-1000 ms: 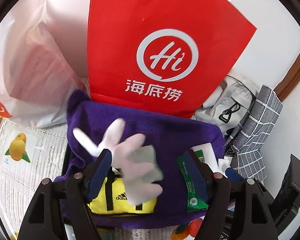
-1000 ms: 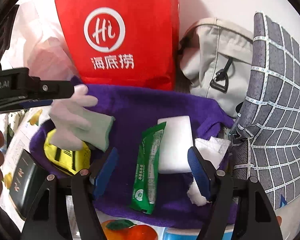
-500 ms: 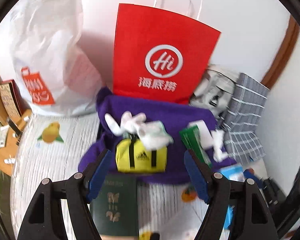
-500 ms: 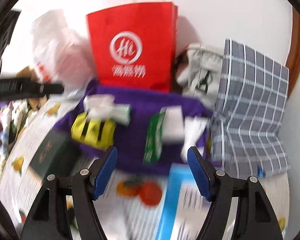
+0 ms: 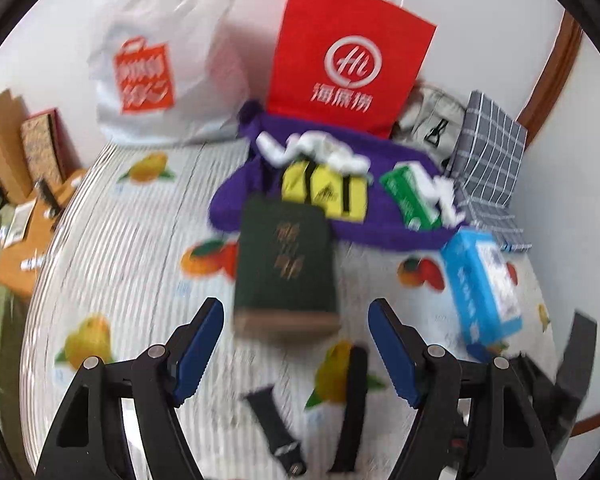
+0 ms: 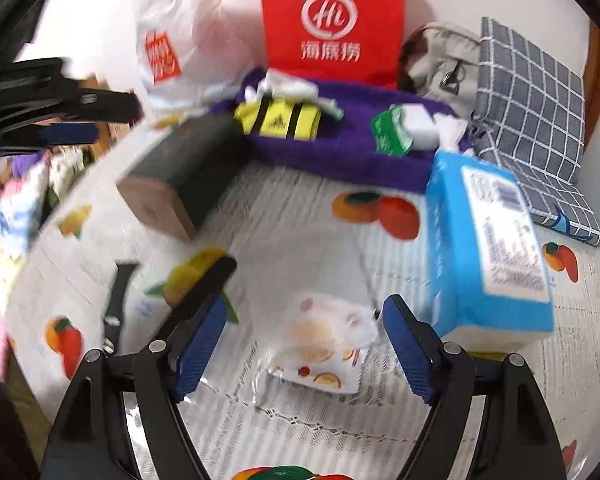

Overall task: Organize soft objects
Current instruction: 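Move both tools back to the sheet toward the black watch strap and clear plastic bag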

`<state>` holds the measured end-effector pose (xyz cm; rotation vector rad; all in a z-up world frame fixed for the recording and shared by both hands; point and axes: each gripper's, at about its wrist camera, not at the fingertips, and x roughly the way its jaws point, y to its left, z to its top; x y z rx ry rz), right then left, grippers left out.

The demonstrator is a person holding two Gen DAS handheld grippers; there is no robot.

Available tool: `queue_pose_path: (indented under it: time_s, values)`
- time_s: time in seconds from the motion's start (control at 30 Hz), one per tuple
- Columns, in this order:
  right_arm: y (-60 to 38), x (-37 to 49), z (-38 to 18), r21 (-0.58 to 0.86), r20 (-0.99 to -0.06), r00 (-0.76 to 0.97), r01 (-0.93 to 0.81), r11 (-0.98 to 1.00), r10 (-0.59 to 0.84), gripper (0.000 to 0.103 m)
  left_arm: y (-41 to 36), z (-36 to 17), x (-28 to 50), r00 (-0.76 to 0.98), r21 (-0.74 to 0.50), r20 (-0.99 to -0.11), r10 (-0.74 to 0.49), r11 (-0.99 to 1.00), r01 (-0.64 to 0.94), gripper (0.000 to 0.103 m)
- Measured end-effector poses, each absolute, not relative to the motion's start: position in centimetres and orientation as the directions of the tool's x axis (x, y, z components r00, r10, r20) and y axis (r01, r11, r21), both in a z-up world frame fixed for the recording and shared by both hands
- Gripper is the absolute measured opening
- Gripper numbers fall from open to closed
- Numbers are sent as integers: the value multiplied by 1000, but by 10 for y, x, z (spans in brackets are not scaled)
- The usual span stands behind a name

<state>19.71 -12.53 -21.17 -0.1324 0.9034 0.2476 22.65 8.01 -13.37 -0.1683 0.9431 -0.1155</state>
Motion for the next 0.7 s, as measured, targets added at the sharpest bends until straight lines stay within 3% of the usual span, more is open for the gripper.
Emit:
queue_pose_path:
  time_s: [0.1, 0.17, 0.2, 0.23, 0.4, 0.7]
  values:
    - [-118, 203, -233, -75, -809, 578, -279, 957, 105, 79, 89, -152, 204, 567, -198, -809, -158, 980, -8, 73]
    - [-119, 202, -238, -65, -801, 587, -274, 959, 113, 69, 94, -164, 191, 546, -211, -822, -163, 977, -27, 73]
    - [-121, 200, -237, -42, -792, 594, -277, 960, 137, 46, 96, -169, 186, 540, -212, -826, -160, 977, -34, 73]
    - [-122, 199, -235, -43, -791, 596, -283, 958, 141, 37, 97, -173, 182, 531, -209, -833, -156, 977, -42, 73]
    - [-123, 180, -214, -26, -739, 640, -335, 942, 208, 13, 103, -187, 165, 509, -209, -848, -147, 975, -67, 73]
    - [-147, 156, -199, 88, -703, 646, -335, 938, 297, 9, 91, -204, 155, 473, -167, -875, -103, 981, -96, 73]
